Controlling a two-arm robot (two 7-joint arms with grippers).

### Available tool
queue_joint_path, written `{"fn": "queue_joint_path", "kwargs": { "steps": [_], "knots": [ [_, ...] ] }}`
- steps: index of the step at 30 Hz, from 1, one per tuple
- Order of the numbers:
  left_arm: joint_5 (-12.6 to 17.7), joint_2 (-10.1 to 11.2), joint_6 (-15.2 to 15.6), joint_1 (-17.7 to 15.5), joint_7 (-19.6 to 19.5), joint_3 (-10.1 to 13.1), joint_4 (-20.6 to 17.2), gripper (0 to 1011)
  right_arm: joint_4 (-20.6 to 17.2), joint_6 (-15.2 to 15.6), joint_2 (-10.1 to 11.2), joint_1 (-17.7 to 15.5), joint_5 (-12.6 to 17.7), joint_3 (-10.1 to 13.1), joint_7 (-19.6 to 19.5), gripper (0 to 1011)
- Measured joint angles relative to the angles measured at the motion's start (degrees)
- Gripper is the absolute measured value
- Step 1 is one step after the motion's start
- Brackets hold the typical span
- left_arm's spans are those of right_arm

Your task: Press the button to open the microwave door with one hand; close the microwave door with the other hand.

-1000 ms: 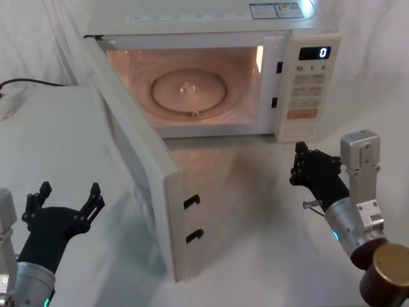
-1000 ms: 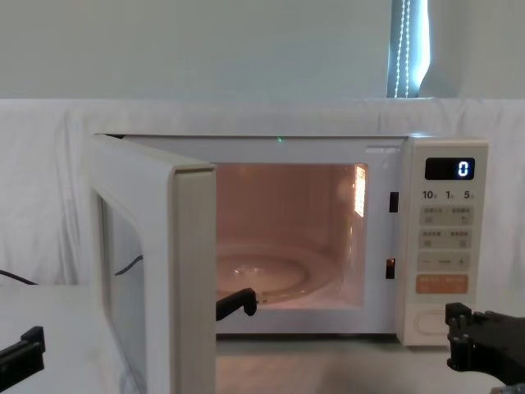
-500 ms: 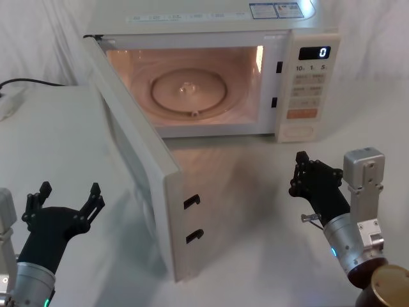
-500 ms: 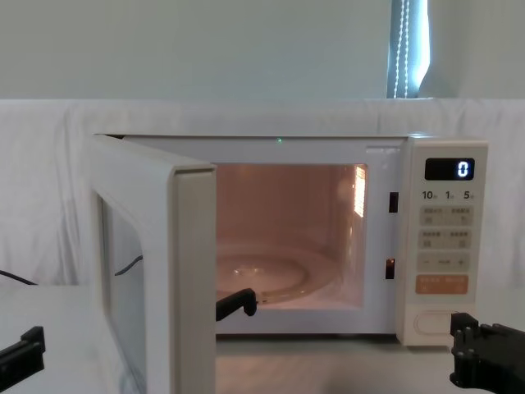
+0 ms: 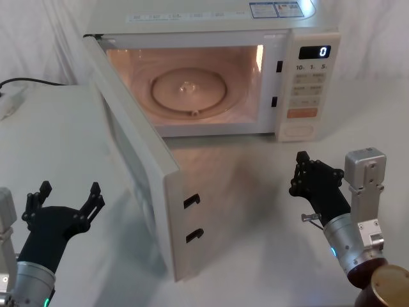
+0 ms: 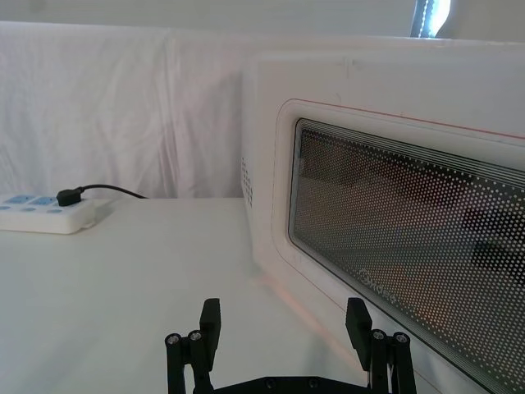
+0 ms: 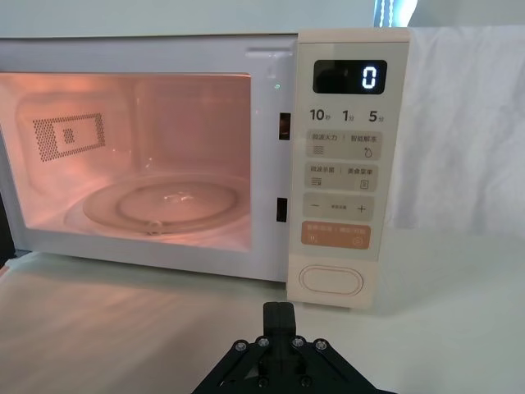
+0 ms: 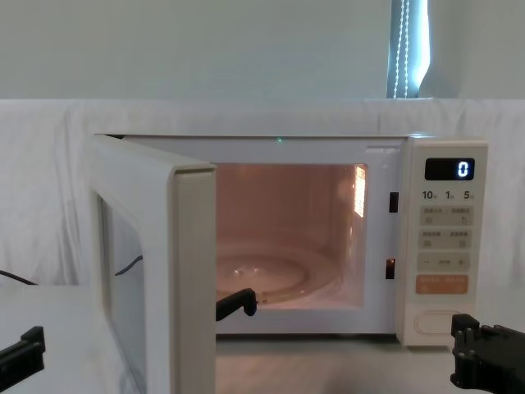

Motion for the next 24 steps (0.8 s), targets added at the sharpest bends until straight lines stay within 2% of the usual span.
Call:
{"fn": "queue_joint_path", "kwargs": {
  "steps": [24],
  "knots": [
    [0.0,0.0,0.0,0.0,0.0,0.0,0.0,1001,0.0,0.1,0.1,0.1,-0.1,0.0,0.1,0]
  ]
}}
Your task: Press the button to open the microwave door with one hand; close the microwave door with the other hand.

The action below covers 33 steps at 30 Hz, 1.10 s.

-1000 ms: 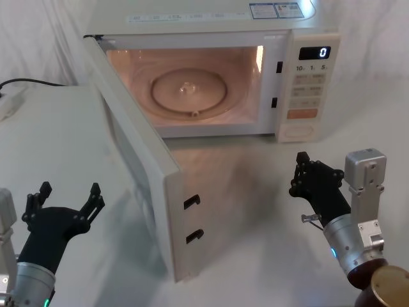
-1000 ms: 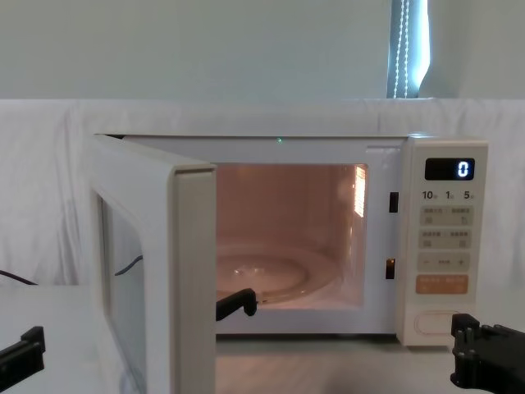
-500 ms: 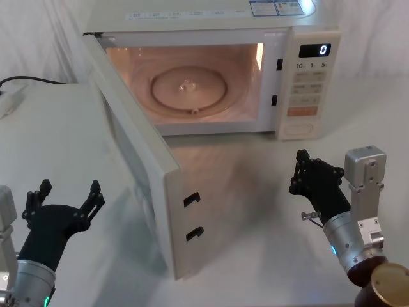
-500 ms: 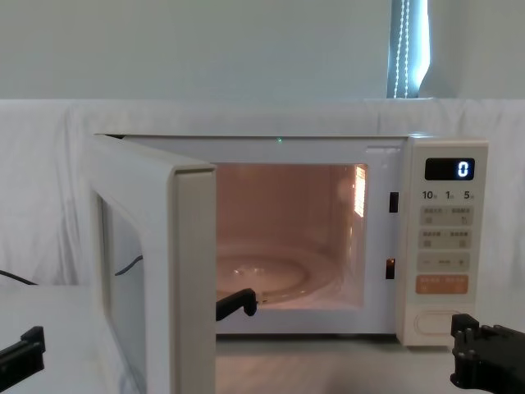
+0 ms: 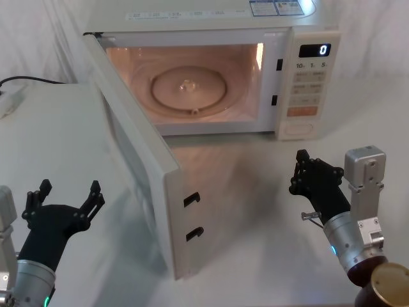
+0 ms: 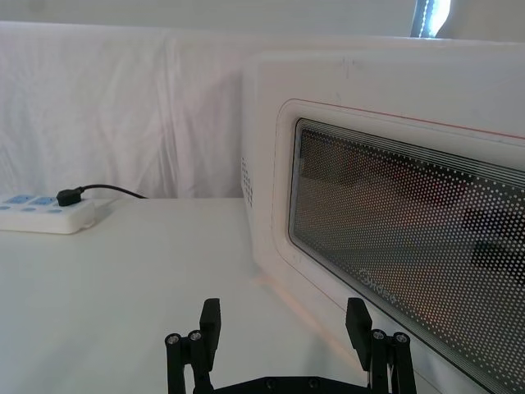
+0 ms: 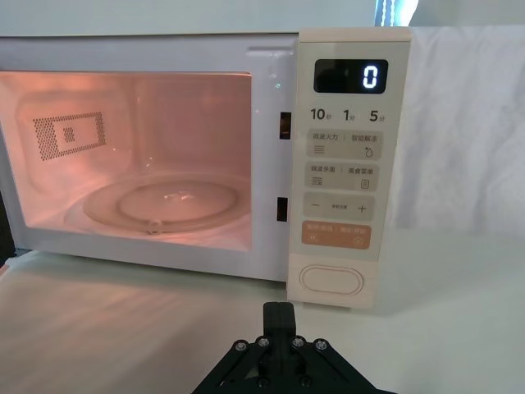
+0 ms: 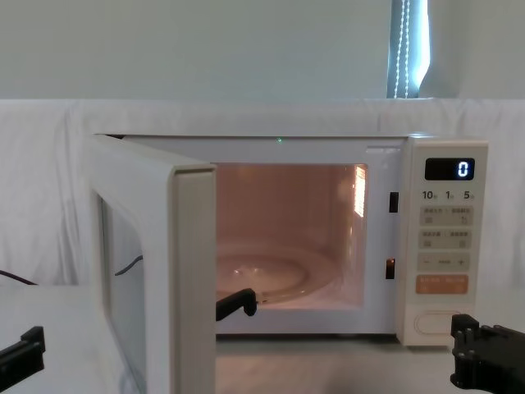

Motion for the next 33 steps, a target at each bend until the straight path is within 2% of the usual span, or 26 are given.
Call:
{"fn": "queue_joint_path", "kwargs": {
  "steps": [9,13,24,30,32,33],
  "knots": [
    [0.0,0.0,0.0,0.0,0.0,0.0,0.0,1001,0.0,0.0,0.0,0.0,0.0,0.0,0.0,0],
    [0.0,0.0,0.0,0.0,0.0,0.0,0.0,938,0.0,0.0,0.0,0.0,0.0,0.0,0.0,0],
    [0.0,0.0,0.0,0.0,0.0,0.0,0.0,647,0.0,0.0,0.0,0.0,0.0,0.0,0.0,0],
    [0.0,0.0,0.0,0.0,0.0,0.0,0.0,412,0.0,0.0,0.0,0.0,0.0,0.0,0.0,0],
    [0.0,0.0,0.0,0.0,0.0,0.0,0.0,370,0.0,0.0,0.0,0.0,0.0,0.0,0.0,0],
    [0.0,0.0,0.0,0.0,0.0,0.0,0.0,308,0.0,0.0,0.0,0.0,0.0,0.0,0.0,0]
  ]
}}
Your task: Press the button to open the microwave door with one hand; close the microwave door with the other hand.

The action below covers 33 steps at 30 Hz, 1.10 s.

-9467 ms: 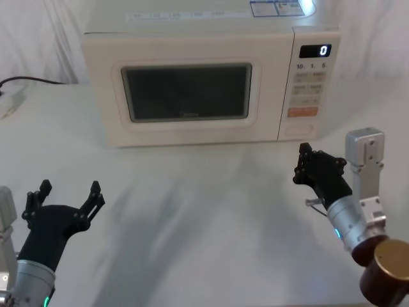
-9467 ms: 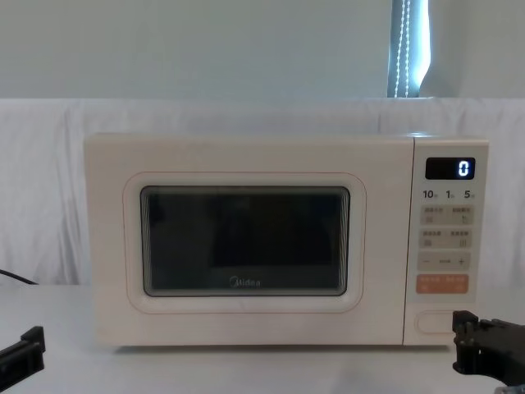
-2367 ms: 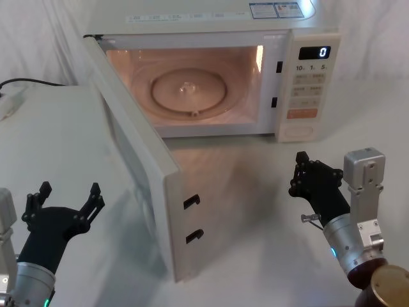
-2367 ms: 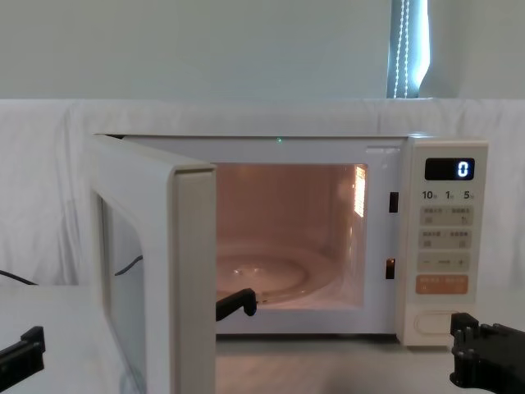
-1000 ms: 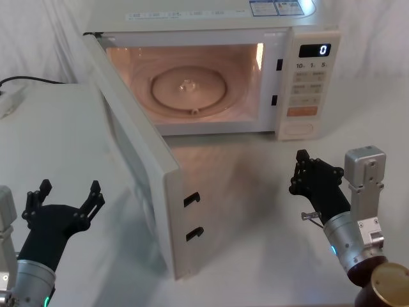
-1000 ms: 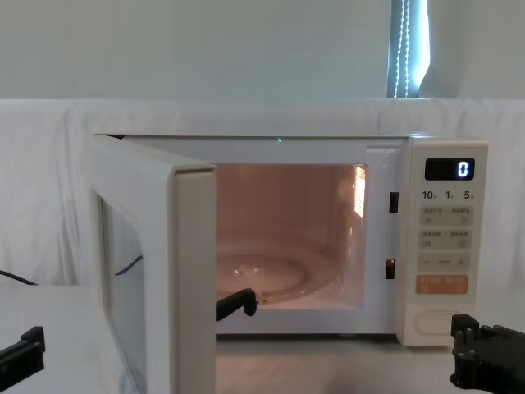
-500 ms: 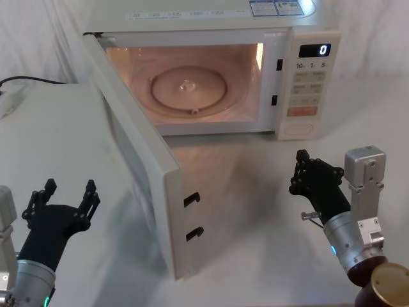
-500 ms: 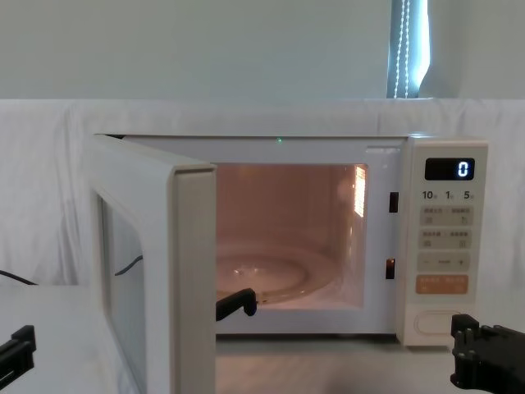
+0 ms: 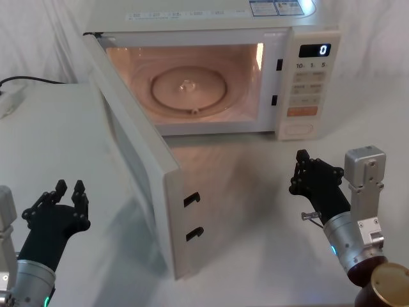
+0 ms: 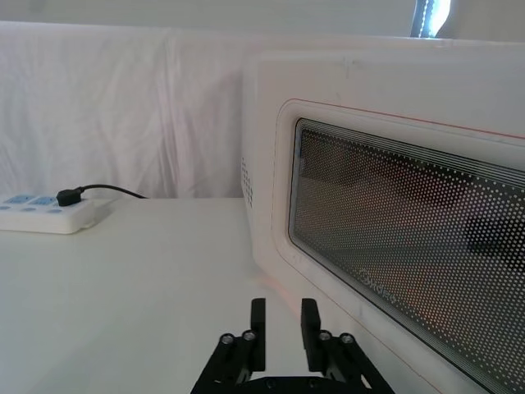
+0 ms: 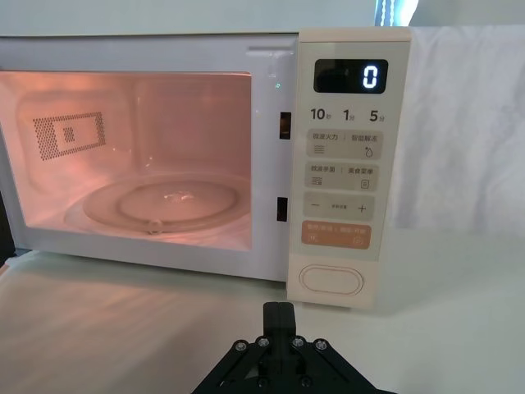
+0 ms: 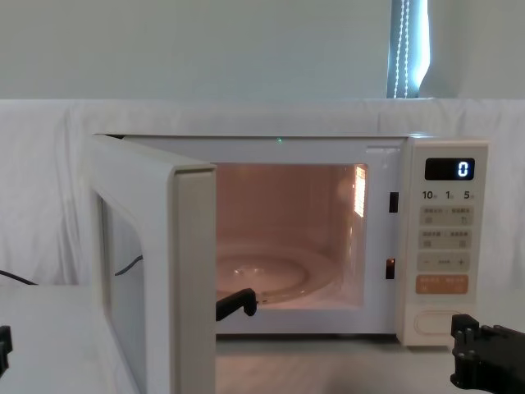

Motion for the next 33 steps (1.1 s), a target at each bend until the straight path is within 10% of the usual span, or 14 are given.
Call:
{"fn": "queue_joint_path", "kwargs": {
  "steps": [11,33],
  "knots": [
    [0.0,0.0,0.0,0.0,0.0,0.0,0.0,1,0.0,0.0,0.0,0.0,0.0,0.0,0.0,0],
    [0.0,0.0,0.0,0.0,0.0,0.0,0.0,0,0.0,0.0,0.0,0.0,0.0,0.0,0.0,0]
  ]
}}
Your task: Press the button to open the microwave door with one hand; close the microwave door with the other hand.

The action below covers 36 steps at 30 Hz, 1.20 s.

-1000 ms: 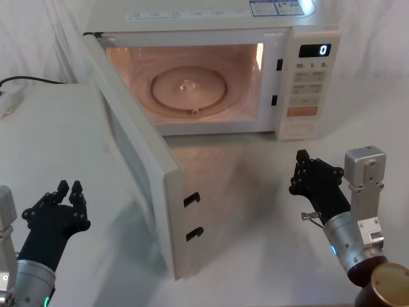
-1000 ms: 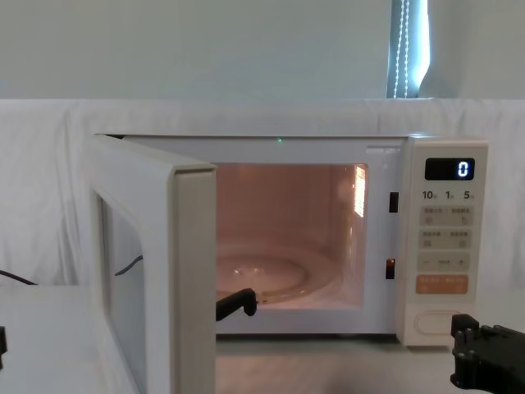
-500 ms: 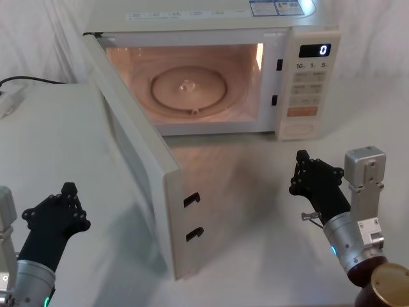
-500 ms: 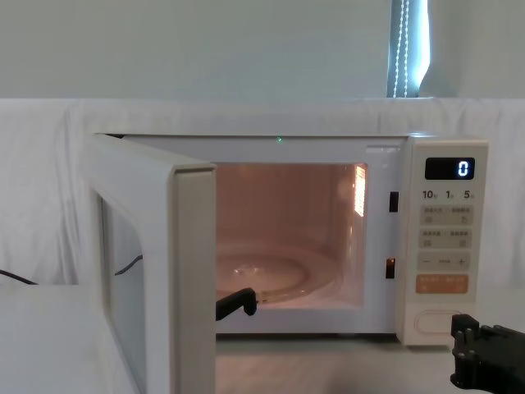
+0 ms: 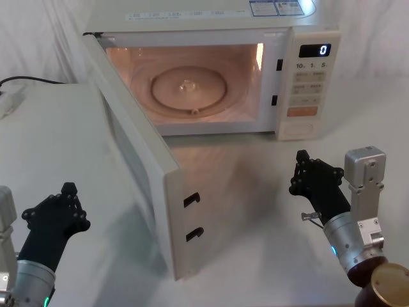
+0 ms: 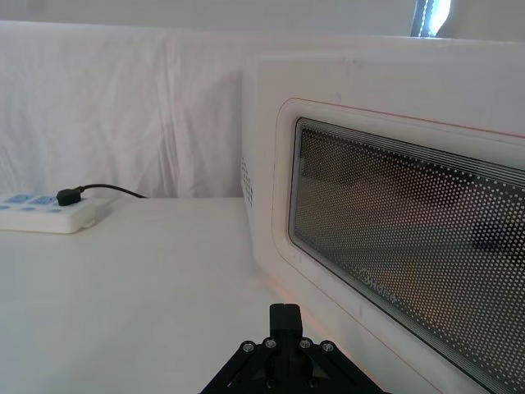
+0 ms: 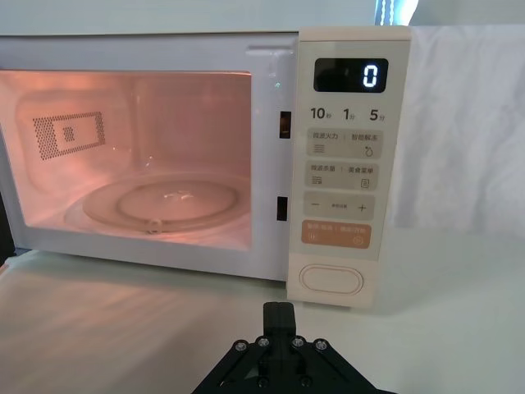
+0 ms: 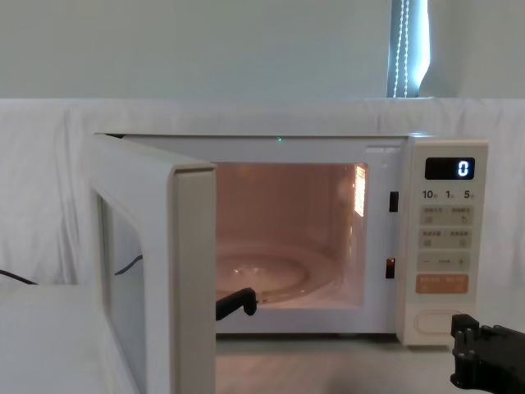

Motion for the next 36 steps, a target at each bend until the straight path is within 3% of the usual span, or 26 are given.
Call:
{"fn": "queue_joint_path", "kwargs": {
  "steps": [4,10,16,36],
  "knots": [
    [0.4,-0.3,0.5,-0.1,-0.5,-0.4,-0.6,0,0.0,0.0,0.0,0.0,0.0,0.0,0.0,0],
    [0.1,-1.1,5.6,-0.8,-1.4,-1.0,-2.7,0,0.0,0.0,0.0,0.0,0.0,0.0,0.0,0],
    [0.7,-1.7,7.2,-2.2,-2.2,-1.4,-3.6,0,0.0,0.0,0.0,0.0,0.0,0.0,0.0,0],
    [2.8,-1.9,5.9,-9.7,-6.6,-0.3,-1.6,0,0.0,0.0,0.0,0.0,0.0,0.0,0.0,0]
  ]
}}
